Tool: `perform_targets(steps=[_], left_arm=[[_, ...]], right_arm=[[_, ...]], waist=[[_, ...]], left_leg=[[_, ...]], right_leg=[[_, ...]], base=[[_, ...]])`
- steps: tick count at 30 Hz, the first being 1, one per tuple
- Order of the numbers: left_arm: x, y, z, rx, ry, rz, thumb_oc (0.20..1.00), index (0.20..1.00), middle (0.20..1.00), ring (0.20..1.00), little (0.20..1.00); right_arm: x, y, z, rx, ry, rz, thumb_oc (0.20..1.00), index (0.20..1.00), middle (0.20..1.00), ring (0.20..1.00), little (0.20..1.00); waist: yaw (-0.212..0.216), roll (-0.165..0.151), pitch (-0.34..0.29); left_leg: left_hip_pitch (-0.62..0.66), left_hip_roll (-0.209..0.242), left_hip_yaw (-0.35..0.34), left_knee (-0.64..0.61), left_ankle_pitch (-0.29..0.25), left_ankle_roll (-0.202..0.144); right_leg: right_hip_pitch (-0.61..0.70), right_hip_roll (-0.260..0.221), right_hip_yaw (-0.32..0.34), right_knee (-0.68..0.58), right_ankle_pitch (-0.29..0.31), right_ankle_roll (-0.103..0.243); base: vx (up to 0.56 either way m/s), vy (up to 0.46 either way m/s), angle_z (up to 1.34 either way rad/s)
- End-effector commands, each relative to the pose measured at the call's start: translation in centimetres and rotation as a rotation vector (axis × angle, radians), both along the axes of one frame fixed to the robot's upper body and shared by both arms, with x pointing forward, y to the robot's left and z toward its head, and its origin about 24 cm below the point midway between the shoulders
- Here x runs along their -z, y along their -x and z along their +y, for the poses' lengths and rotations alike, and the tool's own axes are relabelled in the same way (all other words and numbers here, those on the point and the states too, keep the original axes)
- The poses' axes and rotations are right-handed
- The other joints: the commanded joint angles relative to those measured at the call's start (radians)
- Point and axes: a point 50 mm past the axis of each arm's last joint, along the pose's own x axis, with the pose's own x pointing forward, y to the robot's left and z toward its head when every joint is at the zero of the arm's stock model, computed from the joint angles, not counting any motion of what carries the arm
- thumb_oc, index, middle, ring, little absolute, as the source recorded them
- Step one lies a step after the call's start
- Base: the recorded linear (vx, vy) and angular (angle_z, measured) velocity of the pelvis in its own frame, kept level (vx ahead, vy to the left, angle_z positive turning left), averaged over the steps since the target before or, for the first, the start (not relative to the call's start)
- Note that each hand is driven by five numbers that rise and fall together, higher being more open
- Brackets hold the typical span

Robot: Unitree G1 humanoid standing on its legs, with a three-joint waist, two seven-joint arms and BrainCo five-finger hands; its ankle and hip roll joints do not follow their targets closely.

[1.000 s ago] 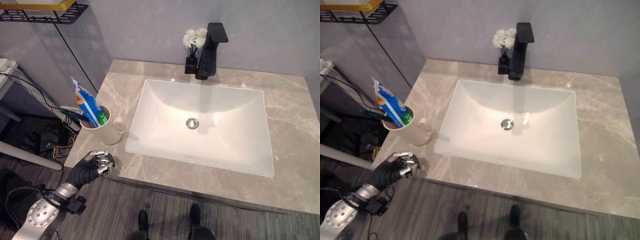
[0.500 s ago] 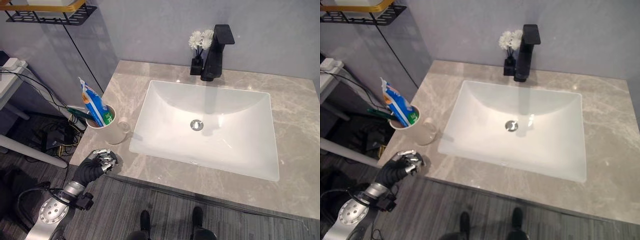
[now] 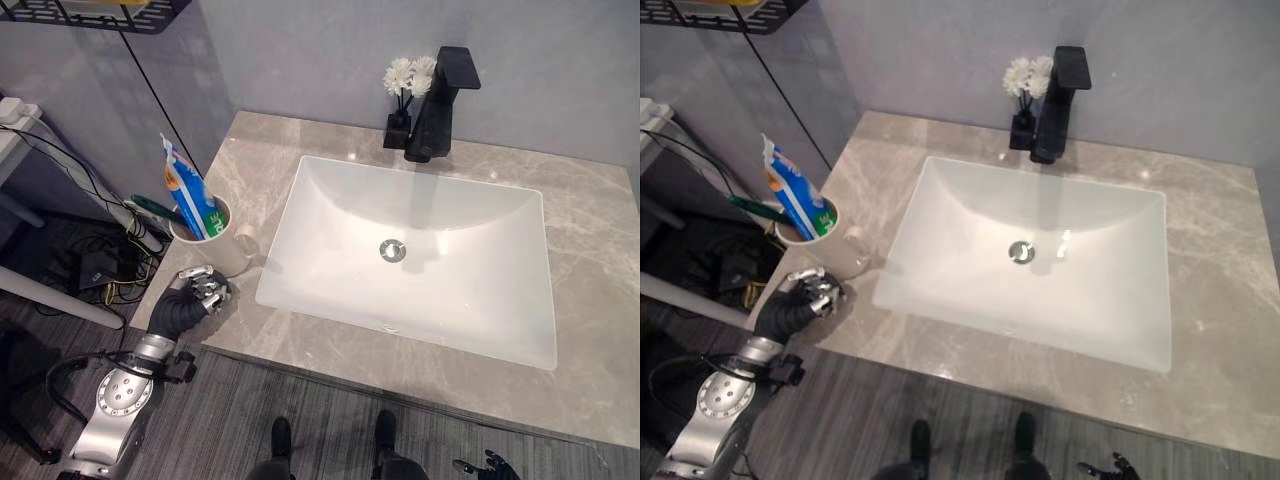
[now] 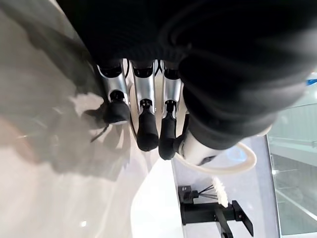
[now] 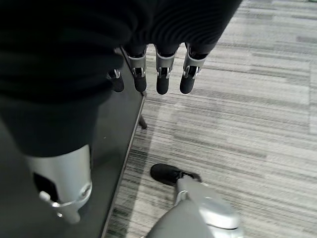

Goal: Put brush and paste in cup on sink, flatten towel.

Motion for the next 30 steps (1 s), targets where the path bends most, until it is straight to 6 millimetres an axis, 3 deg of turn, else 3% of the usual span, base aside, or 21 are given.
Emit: perform_targets(steps=[1, 12, 14, 15, 17, 23, 27, 30], left_arm=[[-3.0, -1.2, 0.6, -0.041, -0.084, -0.161, 0.200, 0.200, 0.200, 0.200, 0.200], [-5.6, -3.5, 1.4, -0.129, -0.119, -0.282, 0.200, 0.200, 0.200, 0.200, 0.200], [-6.9, -4.4, 1.4, -0.142, -0.155, -0.327, 0.200, 0.200, 0.200, 0.200, 0.200], [-8.7, -4.9, 1.3, -0.161, -0.241, -0.411, 0.200, 0.200, 0.200, 0.200, 0.200], [-9.6, -5.4, 1.0, -0.177, -0.227, -0.452, 0.200, 0.200, 0.200, 0.200, 0.200], [-12.0, -6.9, -0.3, -0.179, -0.244, -0.545, 0.200, 0.200, 0.200, 0.200, 0.200], [-12.6, -7.5, -1.5, -0.153, -0.230, -0.569, 0.200, 0.200, 0.200, 0.200, 0.200], [-12.3, -7.2, -1.1, -0.155, -0.231, -0.556, 0.200, 0.200, 0.200, 0.200, 0.200]], right_arm=[[0.1, -0.8, 0.4, -0.022, 0.011, -0.008, 1.000, 1.000, 1.000, 1.000, 1.000], [0.5, -0.6, 1.5, -0.080, -0.013, 0.014, 1.000, 1.000, 1.000, 1.000, 1.000], [0.3, -1.1, 1.6, -0.105, -0.010, -0.002, 1.000, 1.000, 1.000, 1.000, 1.000], [-0.1, -2.4, 1.6, -0.130, 0.002, -0.048, 1.000, 1.000, 1.000, 1.000, 1.000], [-0.6, -3.6, 1.7, -0.173, 0.010, -0.087, 1.000, 1.000, 1.000, 1.000, 1.000], [-0.8, -4.4, 2.2, -0.230, 0.011, -0.104, 1.000, 1.000, 1.000, 1.000, 1.000], [-0.8, -5.0, 2.7, -0.258, 0.006, -0.112, 1.000, 1.000, 1.000, 1.000, 1.000], [-0.7, -5.0, 2.9, -0.261, -0.001, -0.107, 1.000, 1.000, 1.000, 1.000, 1.000]], waist=[[-0.013, -0.035, 0.031], [-0.039, -0.036, 0.060], [-0.046, -0.034, 0.065], [-0.056, -0.035, 0.069], [-0.066, -0.041, 0.073], [-0.082, -0.047, 0.072], [-0.089, -0.045, 0.072], [-0.088, -0.045, 0.071]], left_leg=[[-0.038, 0.028, -0.010, 0.004, 0.034, -0.035], [-0.065, 0.039, 0.005, 0.004, 0.040, -0.044], [-0.071, 0.040, 0.007, 0.004, 0.043, -0.046], [-0.075, 0.041, 0.011, 0.004, 0.043, -0.047], [-0.077, 0.044, 0.019, 0.004, 0.042, -0.046], [-0.075, 0.049, 0.027, 0.004, 0.041, -0.048], [-0.075, 0.050, 0.023, 0.004, 0.042, -0.049], [-0.074, 0.053, 0.024, 0.004, 0.042, -0.051]], right_leg=[[0.061, -0.089, 0.010, 0.000, 0.035, 0.084], [0.020, -0.081, 0.034, 0.000, 0.039, 0.081], [0.014, -0.080, 0.037, 0.000, 0.040, 0.082], [0.006, -0.079, 0.044, 0.000, 0.042, 0.083], [-0.005, -0.075, 0.056, 0.000, 0.045, 0.084], [-0.008, -0.072, 0.066, 0.000, 0.048, 0.084], [-0.005, -0.072, 0.061, 0.000, 0.043, 0.082], [-0.006, -0.070, 0.062, 0.000, 0.041, 0.082]], base=[[0.00, 0.000, 0.00], [0.01, -0.011, -0.04], [0.00, 0.000, 0.00], [0.00, 0.000, 0.00], [-0.01, -0.001, -0.03], [0.00, -0.008, -0.15], [0.00, 0.000, 0.00], [0.00, 0.000, 0.00]])
